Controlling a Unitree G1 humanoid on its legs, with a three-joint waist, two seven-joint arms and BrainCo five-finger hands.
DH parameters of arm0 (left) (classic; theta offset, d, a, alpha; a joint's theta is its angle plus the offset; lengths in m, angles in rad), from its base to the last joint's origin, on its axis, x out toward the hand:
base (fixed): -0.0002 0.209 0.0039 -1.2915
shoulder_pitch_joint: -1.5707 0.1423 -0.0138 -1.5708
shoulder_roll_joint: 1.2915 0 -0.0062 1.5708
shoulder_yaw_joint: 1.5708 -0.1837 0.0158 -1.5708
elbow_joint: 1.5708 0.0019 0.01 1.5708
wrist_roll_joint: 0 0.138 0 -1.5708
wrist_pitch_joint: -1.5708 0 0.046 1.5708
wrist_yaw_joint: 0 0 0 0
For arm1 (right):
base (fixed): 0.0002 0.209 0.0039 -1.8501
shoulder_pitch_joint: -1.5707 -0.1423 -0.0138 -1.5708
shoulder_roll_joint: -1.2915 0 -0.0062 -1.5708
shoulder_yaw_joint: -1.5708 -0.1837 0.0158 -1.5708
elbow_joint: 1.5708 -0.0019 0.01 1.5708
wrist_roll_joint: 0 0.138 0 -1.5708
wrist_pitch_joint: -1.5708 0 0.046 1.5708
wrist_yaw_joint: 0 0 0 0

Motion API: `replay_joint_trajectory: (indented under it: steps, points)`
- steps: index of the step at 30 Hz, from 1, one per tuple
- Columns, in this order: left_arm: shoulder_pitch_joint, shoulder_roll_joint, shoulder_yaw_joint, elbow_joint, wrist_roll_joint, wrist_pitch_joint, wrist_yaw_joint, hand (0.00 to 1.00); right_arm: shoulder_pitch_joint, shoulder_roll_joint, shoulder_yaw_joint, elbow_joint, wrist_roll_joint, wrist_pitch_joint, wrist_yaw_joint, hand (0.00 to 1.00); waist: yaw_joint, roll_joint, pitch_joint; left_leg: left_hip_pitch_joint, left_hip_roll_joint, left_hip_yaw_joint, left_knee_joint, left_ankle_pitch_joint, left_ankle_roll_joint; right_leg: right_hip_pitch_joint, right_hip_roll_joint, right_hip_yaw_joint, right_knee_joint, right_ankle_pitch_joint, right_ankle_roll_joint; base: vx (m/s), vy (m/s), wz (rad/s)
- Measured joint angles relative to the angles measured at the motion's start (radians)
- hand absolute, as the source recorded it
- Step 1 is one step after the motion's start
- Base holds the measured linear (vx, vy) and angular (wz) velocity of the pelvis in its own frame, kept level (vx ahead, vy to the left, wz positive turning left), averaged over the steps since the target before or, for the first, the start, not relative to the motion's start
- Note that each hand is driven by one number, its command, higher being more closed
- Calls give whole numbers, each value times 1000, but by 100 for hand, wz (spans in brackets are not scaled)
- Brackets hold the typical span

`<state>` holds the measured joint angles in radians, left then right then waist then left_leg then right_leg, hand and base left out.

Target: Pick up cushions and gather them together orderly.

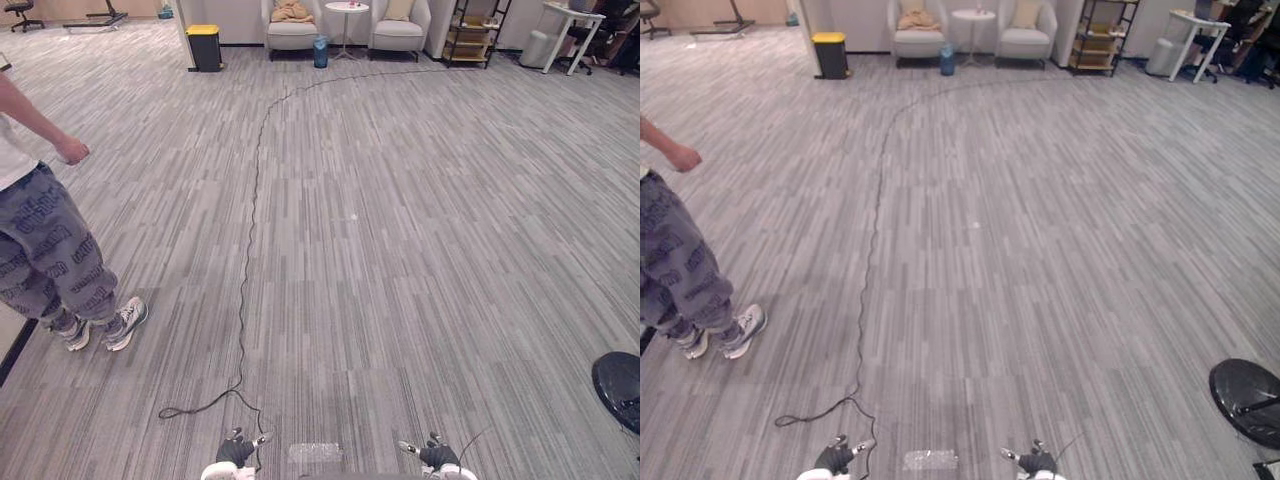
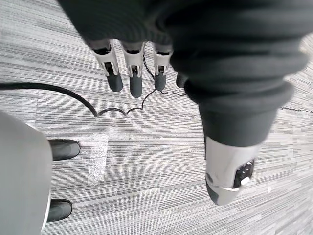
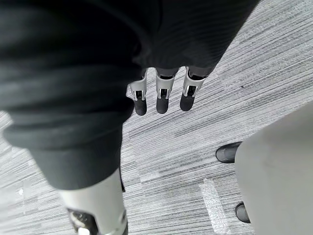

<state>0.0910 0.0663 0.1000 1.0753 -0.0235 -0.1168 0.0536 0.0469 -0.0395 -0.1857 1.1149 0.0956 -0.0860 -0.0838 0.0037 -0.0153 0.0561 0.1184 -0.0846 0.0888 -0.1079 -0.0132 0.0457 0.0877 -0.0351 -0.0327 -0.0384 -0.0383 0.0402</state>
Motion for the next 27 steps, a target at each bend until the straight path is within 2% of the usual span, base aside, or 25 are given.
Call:
replay_joint_trajectory:
  steps: [5,6,7,8,9,10,11,12,13,15,17,18,19,21,23,24,25,26,27]
  points:
    - [-1,-4,37,-3,-26,4,-5,0,5,3,-31,0,25,6,0,0,-1,1,16,-15,6,-6,29,-25,-7,-13,3,-8,39,-27,-11,42,-33,4]
    - [-4,-8,72,-8,-42,5,-14,0,-4,10,-48,-1,27,5,-1,0,0,-7,39,-55,12,6,124,-79,-12,-24,1,-6,88,-57,-16,38,-49,-5]
    - [-5,-11,85,-16,-47,4,-15,0,-7,11,-49,-3,28,5,-1,0,0,-5,48,-73,16,13,175,-107,-14,-28,2,-3,107,-70,-18,17,-57,-14]
    - [-3,-24,113,-35,-58,5,-16,0,-6,10,-50,-10,33,4,-2,0,4,0,54,-137,37,22,317,-181,-20,-51,11,1,156,-109,-31,18,-53,-15]
    - [0,-29,121,-42,-60,6,-15,0,-5,10,-50,-16,34,4,-2,0,5,4,56,-155,48,28,360,-203,-20,-58,17,5,172,-124,-34,70,-66,-14]
    - [1,-33,143,-65,-65,8,-16,0,5,19,-51,-53,36,4,-4,0,7,8,69,-205,71,54,486,-246,-42,-71,22,5,219,-162,-42,96,-48,-1]
    - [1,-33,152,-78,-68,9,-17,0,9,24,-50,-75,37,5,-5,0,7,1,80,-242,77,75,575,-248,-45,-69,16,10,232,-177,-50,158,-50,2]
    - [3,-39,167,-95,-80,7,-16,0,12,25,-50,-83,43,5,-6,0,12,-5,88,-308,110,114,690,-284,-30,-68,14,10,244,-194,-58,178,-8,2]
    - [1,-46,177,-99,-90,4,-15,0,12,19,-50,-82,44,7,-7,0,20,4,90,-343,139,127,719,-306,-34,-57,12,10,244,-207,-58,193,16,-1]
    - [2,-51,177,-112,-97,1,-15,0,11,16,-51,-82,44,8,-9,0,27,8,91,-393,165,139,702,-303,-44,-36,-7,11,242,-230,-47,227,112,-2]
    - [2,-59,177,-122,-97,-7,-17,0,9,14,-48,-82,44,8,-11,0,45,8,90,-442,158,132,557,-221,-59,-8,-56,26,231,-269,-11,328,202,-10]
    - [2,-63,176,-128,-97,-8,-17,0,8,14,-46,-81,43,8,-12,0,57,6,89,-451,149,137,524,-132,-66,9,-79,39,215,-280,3,426,303,-25]
    - [4,-61,176,-130,-97,-10,-16,0,0,21,-45,-80,43,7,-13,0,65,-4,67,-438,116,169,512,-134,-38,17,-119,51,182,-287,6,457,292,-28]
    - [3,-62,180,-124,-103,-12,-15,0,-21,50,-46,-77,42,7,-8,0,61,-5,64,-447,116,192,549,-165,-4,27,-116,73,185,-240,-20,581,269,-24]
    - [1,-59,187,-128,-107,-10,-16,0,-29,80,-47,-81,39,8,-2,0,72,-12,62,-435,123,215,582,-176,11,28,-124,77,217,-188,-13,491,208,-18]
    - [1,-59,187,-130,-107,-9,-16,0,-27,91,-47,-84,32,8,1,0,82,-17,59,-400,122,231,575,-182,22,25,-125,91,265,-156,8,414,177,-30]
    - [4,-59,174,-129,-104,-7,-16,0,-19,94,-48,-93,31,7,5,0,87,-21,54,-338,109,229,540,-217,34,-10,-126,101,393,-136,41,395,156,-34]
    - [6,-59,167,-128,-104,-6,-16,0,-12,93,-48,-104,30,7,5,0,88,-20,50,-312,106,228,519,-239,26,-32,-124,105,468,-135,45,375,133,-30]
    - [6,-44,139,-123,-93,-5,-17,0,1,94,-48,-125,30,3,6,0,87,-28,51,-245,85,229,464,-280,12,-133,-131,115,706,-98,106,339,93,-7]
